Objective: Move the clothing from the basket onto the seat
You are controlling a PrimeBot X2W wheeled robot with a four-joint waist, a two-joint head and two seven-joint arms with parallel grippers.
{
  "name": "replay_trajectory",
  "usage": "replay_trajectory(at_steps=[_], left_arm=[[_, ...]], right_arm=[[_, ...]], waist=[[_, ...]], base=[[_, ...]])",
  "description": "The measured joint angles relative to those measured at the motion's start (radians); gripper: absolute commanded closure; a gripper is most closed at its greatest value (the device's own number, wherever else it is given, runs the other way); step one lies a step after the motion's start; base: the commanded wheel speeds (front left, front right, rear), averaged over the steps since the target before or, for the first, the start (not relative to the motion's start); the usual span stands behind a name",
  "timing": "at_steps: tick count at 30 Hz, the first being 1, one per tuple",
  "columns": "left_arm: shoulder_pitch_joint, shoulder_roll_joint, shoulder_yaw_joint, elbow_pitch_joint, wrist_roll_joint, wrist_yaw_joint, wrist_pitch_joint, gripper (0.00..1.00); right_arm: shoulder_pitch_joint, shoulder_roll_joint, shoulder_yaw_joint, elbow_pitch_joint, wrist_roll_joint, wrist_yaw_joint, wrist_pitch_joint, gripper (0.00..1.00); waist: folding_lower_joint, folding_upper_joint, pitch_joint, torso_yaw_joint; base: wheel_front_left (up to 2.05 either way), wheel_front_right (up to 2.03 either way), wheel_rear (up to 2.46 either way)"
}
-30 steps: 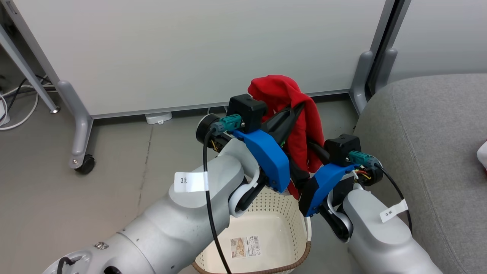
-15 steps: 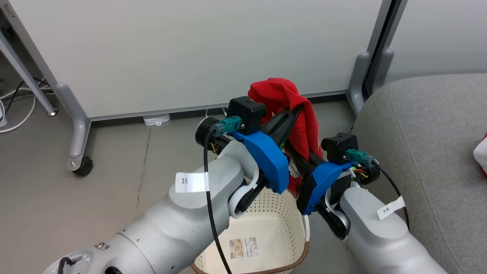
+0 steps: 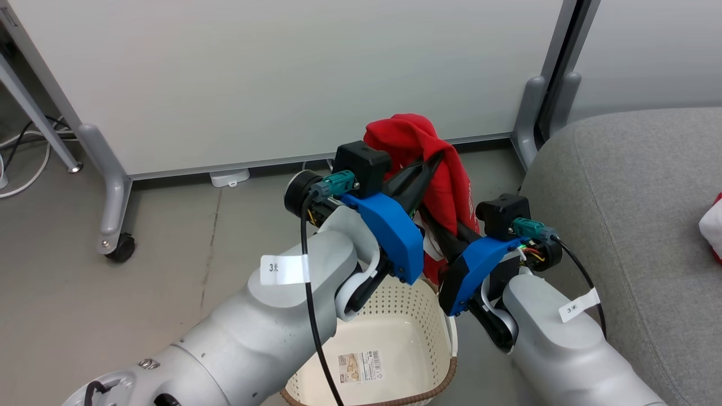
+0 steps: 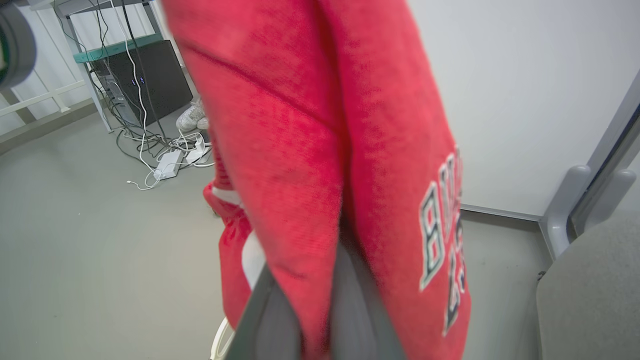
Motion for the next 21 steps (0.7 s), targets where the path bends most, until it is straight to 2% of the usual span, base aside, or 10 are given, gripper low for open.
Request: replay_trajectory(at_steps=[1,2,6,10,12,13,17,21], left_arm=[[0.000,0.000,0.000,0.003,0.009,0.002,0.000,0.20],[0.001,0.000,0.005,0.005,0.019,0.002,0.000,0.00],[0.029,0.004,0.057,0.000,0.079,0.000,0.000,0.00],[0.112,0.034,0.130,-0.040,0.151,-0.004,0.000,0.00],[0.179,0.065,0.203,-0.104,0.221,-0.007,0.000,0.00],[0.179,0.065,0.203,-0.104,0.221,-0.007,0.000,0.00],[0.292,0.114,0.308,-0.210,0.335,-0.010,0.000,0.00],[0.418,0.149,0.418,-0.303,0.433,-0.029,0.000,0.00]], right_arm=[[-0.001,0.000,0.001,0.000,0.003,0.000,-0.003,1.00],[-0.001,0.000,0.002,0.001,0.006,0.000,-0.003,1.00],[-0.005,0.000,-0.001,0.001,0.012,0.000,-0.004,1.00],[-0.006,0.000,-0.016,-0.001,0.008,0.000,-0.006,1.00],[-0.006,0.000,-0.034,-0.005,-0.007,0.000,-0.007,1.00],[-0.006,0.000,-0.034,-0.005,-0.007,0.000,-0.007,1.00],[-0.006,0.000,-0.060,-0.020,-0.025,0.000,-0.007,1.00],[-0.003,0.000,-0.081,-0.037,-0.041,0.000,-0.007,1.00]], waist=[[0.0000,0.0000,0.001,0.000],[0.0000,0.0000,0.002,-0.001],[0.0000,0.0000,0.008,-0.002],[0.0000,0.0000,0.012,-0.001],[0.0000,0.0000,0.015,0.004],[0.0000,0.0000,0.015,0.004],[0.0000,0.0000,0.018,0.011],[0.0000,0.0000,0.023,0.015]], base=[[0.00,0.00,0.00],[0.00,0.00,0.00],[0.00,0.00,0.00],[0.00,0.00,0.00],[0.00,0.00,0.00],[0.00,0.00,0.00],[0.00,0.00,0.00],[0.00,0.00,0.00]])
